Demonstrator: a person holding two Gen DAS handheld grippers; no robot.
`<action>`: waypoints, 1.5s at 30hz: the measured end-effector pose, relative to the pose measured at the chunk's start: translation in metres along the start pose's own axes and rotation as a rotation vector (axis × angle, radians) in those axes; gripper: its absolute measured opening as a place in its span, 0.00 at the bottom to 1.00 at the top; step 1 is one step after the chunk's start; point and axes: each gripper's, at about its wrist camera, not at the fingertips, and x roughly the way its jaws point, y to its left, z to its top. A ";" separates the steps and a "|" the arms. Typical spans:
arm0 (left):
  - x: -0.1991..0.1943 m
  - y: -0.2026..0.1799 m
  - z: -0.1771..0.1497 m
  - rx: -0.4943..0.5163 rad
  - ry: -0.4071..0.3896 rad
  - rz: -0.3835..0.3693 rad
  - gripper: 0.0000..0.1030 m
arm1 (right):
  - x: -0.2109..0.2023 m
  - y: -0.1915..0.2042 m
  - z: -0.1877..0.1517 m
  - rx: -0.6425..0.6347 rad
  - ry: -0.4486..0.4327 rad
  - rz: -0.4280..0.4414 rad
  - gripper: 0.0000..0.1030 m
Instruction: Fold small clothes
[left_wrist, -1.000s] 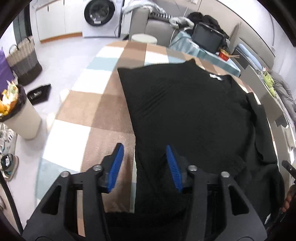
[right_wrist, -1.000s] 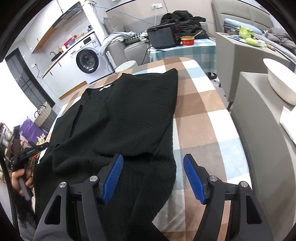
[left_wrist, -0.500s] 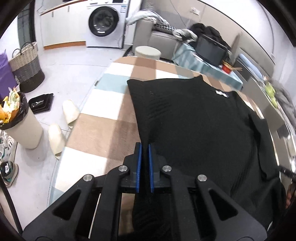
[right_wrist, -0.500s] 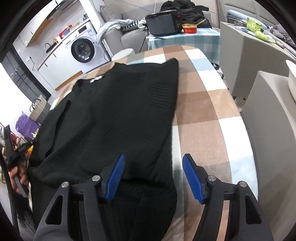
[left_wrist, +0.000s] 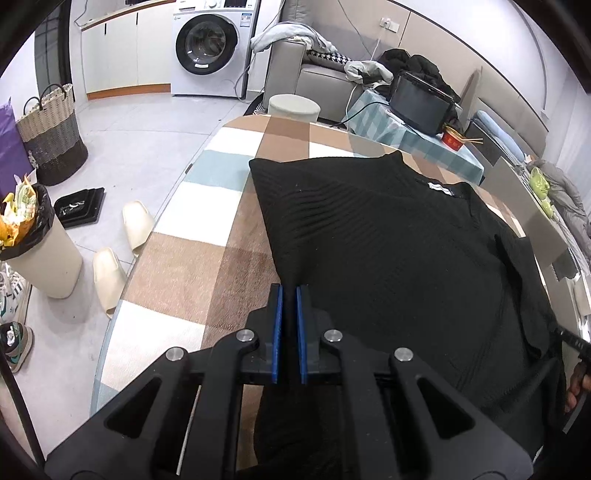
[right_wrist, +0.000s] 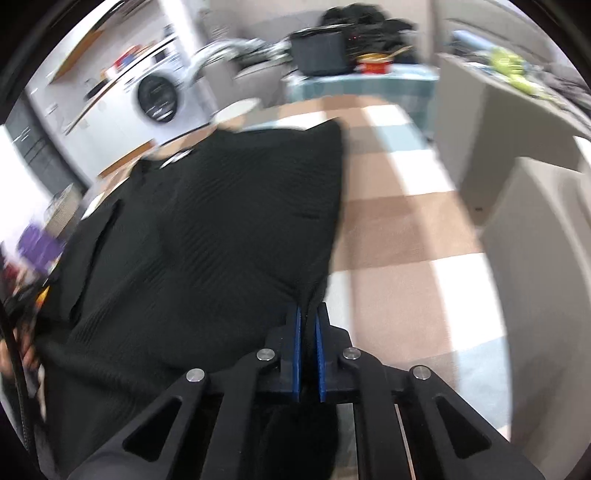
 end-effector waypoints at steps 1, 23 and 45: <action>0.001 -0.001 0.001 0.001 0.002 -0.003 0.05 | 0.000 -0.006 0.002 0.029 -0.012 -0.004 0.06; -0.136 -0.016 -0.077 0.100 -0.165 0.020 0.87 | -0.101 -0.001 -0.082 -0.014 -0.081 0.048 0.87; -0.218 -0.054 -0.191 0.185 -0.222 -0.018 0.95 | -0.151 0.014 -0.191 -0.048 -0.045 -0.024 0.87</action>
